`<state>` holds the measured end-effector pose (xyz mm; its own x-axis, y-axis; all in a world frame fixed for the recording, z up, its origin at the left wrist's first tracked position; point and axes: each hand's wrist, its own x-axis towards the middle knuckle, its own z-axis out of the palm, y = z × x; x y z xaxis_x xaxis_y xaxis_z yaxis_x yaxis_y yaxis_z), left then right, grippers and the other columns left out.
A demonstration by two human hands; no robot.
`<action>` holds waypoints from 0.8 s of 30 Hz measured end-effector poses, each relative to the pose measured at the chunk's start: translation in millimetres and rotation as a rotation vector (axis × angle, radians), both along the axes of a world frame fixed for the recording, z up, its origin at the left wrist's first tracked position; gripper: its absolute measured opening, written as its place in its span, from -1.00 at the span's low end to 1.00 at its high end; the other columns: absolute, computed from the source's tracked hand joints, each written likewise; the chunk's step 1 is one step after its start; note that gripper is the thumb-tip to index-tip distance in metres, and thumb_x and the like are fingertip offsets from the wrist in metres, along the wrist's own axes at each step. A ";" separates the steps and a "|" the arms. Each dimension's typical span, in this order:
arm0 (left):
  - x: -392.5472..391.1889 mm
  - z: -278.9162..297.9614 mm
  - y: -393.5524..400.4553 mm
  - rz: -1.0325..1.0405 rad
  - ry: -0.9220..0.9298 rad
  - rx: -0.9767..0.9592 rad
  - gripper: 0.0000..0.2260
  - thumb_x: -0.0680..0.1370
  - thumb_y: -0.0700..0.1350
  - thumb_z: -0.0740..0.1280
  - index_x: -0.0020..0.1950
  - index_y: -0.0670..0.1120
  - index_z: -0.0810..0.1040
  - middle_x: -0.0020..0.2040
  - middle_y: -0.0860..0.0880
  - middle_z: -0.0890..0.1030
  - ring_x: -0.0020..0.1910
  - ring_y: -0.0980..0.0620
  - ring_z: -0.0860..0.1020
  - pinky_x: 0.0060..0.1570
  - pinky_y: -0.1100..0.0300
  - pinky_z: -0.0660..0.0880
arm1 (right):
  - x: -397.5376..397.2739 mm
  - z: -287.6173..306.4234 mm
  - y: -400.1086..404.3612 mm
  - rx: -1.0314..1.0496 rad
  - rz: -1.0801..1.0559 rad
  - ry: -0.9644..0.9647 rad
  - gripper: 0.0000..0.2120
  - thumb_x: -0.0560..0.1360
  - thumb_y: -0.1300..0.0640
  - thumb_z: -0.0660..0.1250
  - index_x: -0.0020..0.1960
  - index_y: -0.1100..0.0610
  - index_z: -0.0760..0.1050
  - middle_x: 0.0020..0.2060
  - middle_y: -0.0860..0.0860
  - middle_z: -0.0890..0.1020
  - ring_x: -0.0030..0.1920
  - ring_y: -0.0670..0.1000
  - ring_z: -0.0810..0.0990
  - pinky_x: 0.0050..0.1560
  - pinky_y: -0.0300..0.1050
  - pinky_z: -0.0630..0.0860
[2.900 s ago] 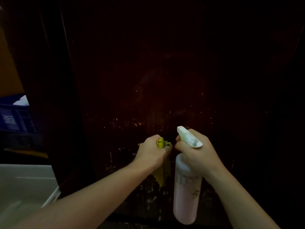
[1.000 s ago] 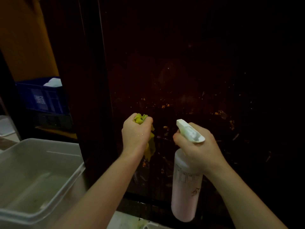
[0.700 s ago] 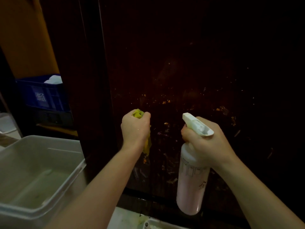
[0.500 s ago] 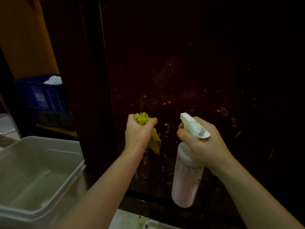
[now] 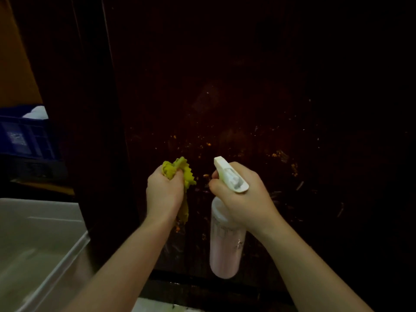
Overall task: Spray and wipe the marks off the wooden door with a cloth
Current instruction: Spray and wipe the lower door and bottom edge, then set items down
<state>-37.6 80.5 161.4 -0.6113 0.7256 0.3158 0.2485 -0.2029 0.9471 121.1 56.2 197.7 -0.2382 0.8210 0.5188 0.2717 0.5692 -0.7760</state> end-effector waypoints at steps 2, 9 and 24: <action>-1.4 2.3 1.1 0.004 -0.127 -0.017 -0.83 0.49 -0.05 0.31 -0.31 0.00 0.50 -0.38 0.06 0.53 -0.33 0.01 0.51 -0.30 0.08 0.48 | -2.1 0.0 -0.3 0.040 -0.048 -0.005 -0.85 0.43 0.16 0.36 -0.29 0.12 0.45 -0.48 -0.13 0.46 -0.43 -0.18 0.44 -0.39 -0.33 0.35; -2.1 11.0 2.3 -0.041 -0.212 -0.074 -0.68 0.49 0.14 0.36 -0.31 -0.07 0.55 -0.45 0.04 0.53 -0.45 0.13 0.52 -0.38 0.20 0.47 | -5.1 -7.9 2.2 0.065 -0.080 -0.078 -0.66 0.41 0.25 0.29 -0.44 0.01 0.25 -0.52 -0.11 0.38 -0.49 -0.18 0.39 -0.48 -0.38 0.30; -14.3 13.7 -8.8 0.131 -0.058 0.032 -0.65 0.49 -0.15 0.36 0.12 0.01 0.22 0.11 0.01 0.29 -0.07 0.15 0.40 -0.22 0.32 0.38 | -18.9 -8.0 10.4 0.087 -0.100 -0.053 -0.68 0.42 0.21 0.33 -0.42 0.12 0.26 -0.54 -0.10 0.35 -0.50 -0.12 0.33 -0.45 -0.28 0.25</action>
